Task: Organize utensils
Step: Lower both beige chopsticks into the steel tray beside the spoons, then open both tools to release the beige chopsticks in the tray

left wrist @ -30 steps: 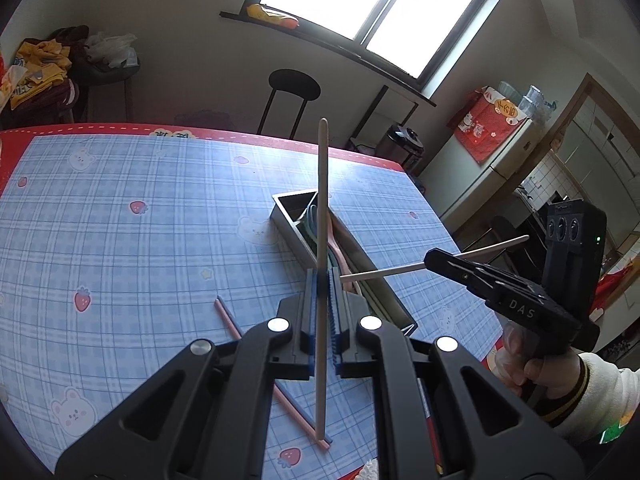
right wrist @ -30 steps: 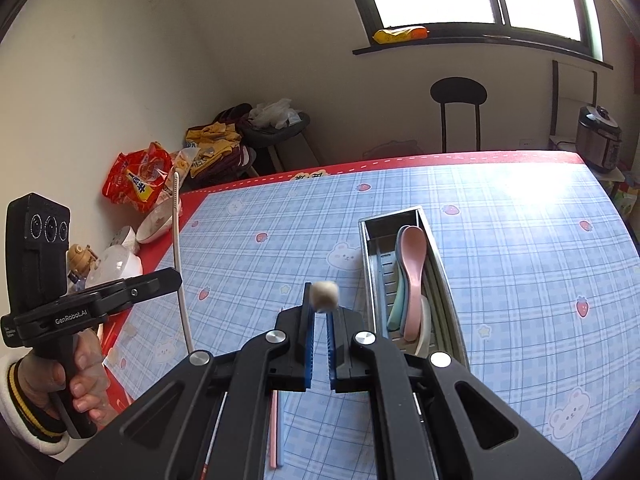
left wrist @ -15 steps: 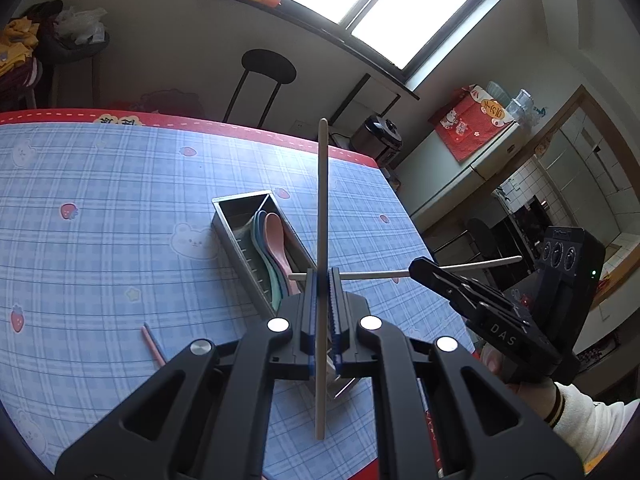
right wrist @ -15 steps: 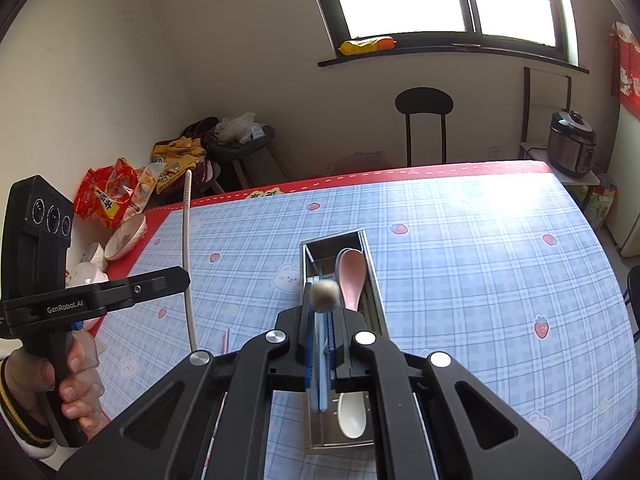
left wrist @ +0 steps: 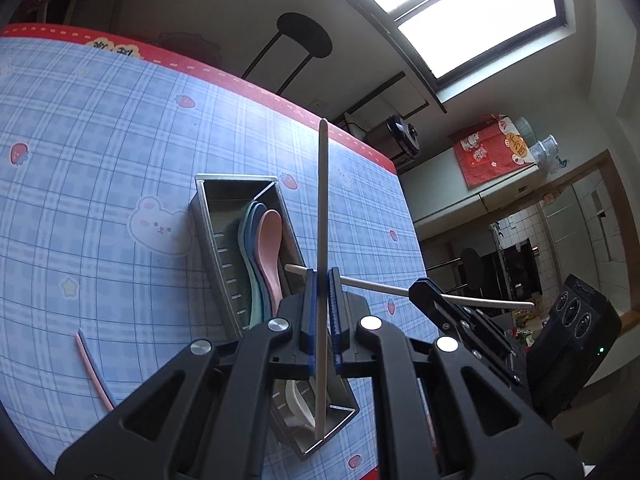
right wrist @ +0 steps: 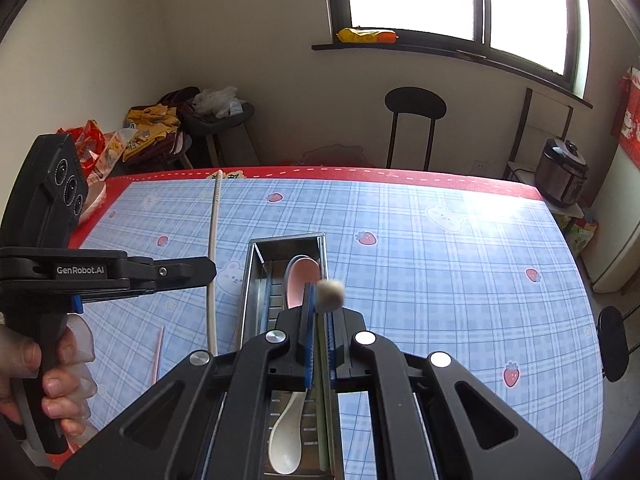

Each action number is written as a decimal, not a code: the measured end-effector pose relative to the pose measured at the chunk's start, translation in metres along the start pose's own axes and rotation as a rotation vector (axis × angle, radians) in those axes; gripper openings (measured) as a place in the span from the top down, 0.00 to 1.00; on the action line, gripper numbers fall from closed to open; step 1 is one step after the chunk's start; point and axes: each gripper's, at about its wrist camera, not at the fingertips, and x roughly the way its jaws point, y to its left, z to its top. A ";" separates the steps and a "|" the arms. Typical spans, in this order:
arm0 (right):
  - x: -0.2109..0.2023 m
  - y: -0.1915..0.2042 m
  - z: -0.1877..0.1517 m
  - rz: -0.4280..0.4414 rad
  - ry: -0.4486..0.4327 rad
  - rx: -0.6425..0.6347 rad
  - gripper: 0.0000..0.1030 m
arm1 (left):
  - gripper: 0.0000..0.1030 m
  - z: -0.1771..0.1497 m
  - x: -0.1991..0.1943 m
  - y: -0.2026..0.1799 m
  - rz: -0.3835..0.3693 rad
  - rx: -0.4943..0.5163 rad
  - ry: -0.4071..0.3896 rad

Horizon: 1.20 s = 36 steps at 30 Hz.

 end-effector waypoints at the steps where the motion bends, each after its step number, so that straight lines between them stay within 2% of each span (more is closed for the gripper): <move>1: 0.003 0.001 0.000 -0.003 0.000 -0.010 0.94 | 0.90 -0.001 0.004 0.003 0.006 -0.013 0.007; 7: 0.013 0.011 0.001 -0.023 -0.020 -0.055 0.94 | 0.90 -0.004 0.028 0.016 0.052 -0.031 0.065; 16: 0.025 0.013 0.001 -0.035 -0.039 -0.028 0.94 | 0.90 -0.010 0.057 0.020 0.103 -0.036 0.120; 28: 0.058 -0.005 -0.023 0.030 0.138 0.124 0.94 | 0.90 -0.019 0.076 0.015 0.147 -0.001 0.172; 36: 0.072 -0.008 -0.030 0.066 0.209 0.172 0.94 | 0.90 -0.031 0.084 0.017 0.164 0.004 0.204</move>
